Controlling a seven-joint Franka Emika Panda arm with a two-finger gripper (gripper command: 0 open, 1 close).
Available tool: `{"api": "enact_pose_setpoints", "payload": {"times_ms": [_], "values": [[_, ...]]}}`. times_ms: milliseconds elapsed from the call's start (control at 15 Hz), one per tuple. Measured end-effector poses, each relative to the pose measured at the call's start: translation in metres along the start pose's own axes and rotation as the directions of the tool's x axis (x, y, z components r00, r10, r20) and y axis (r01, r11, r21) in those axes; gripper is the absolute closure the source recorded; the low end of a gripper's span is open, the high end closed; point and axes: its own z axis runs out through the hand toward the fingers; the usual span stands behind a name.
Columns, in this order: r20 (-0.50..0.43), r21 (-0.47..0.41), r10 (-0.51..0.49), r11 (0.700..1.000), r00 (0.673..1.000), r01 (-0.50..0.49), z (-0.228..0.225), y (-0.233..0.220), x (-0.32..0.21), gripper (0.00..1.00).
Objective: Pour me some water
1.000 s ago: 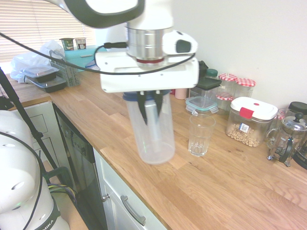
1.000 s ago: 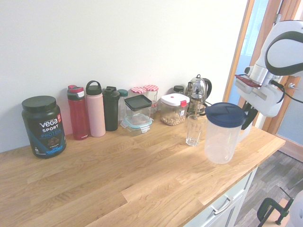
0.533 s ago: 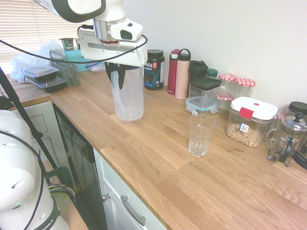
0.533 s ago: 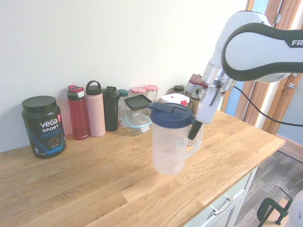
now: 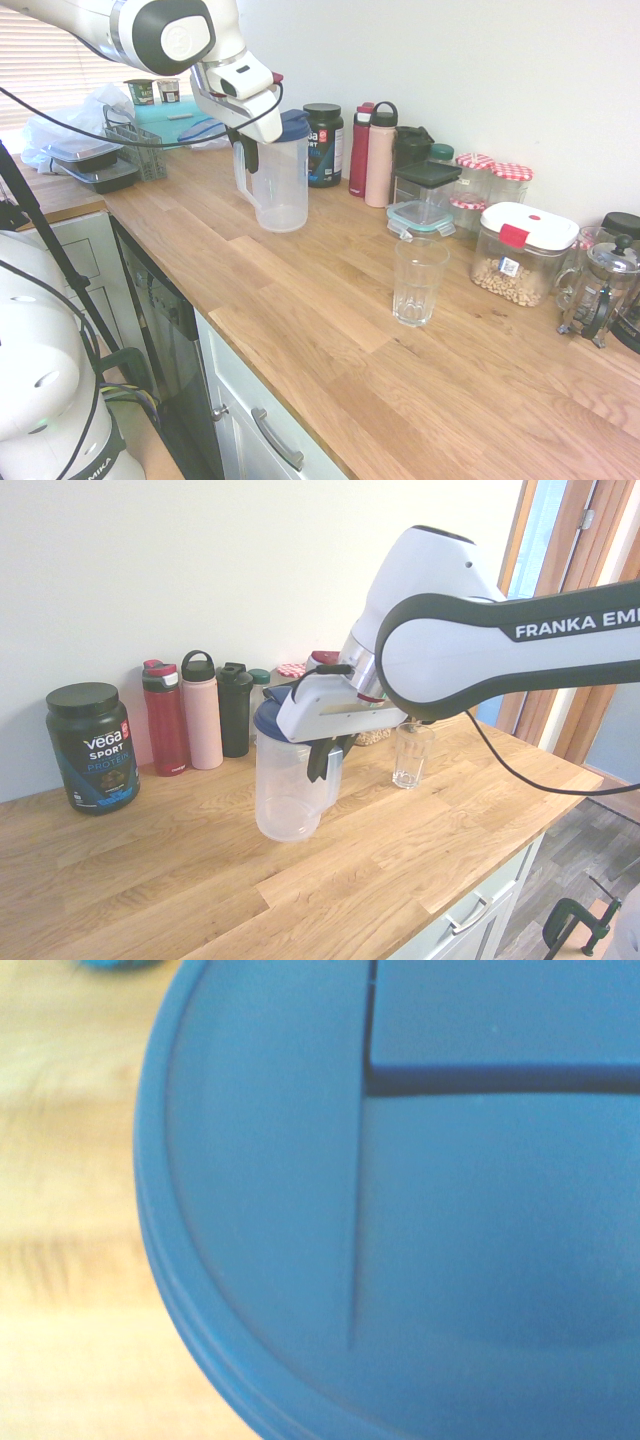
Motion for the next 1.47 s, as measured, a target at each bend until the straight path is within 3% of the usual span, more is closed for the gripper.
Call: {"api": "enact_pose_setpoints", "payload": {"times_ms": [200,733,800,1467], "values": [[-0.058,-0.019,0.056,0.998,0.997,-0.057,0.013,-0.011,-0.018,1.00],[-0.066,-0.020,0.085,0.996,0.994,-0.086,0.073,-0.039,-0.024,1.00],[-0.059,-0.016,0.088,0.996,0.994,-0.089,0.075,-0.045,-0.022,0.00],[-0.041,-0.017,0.119,0.993,0.992,-0.120,0.082,-0.060,-0.018,0.00]]}}
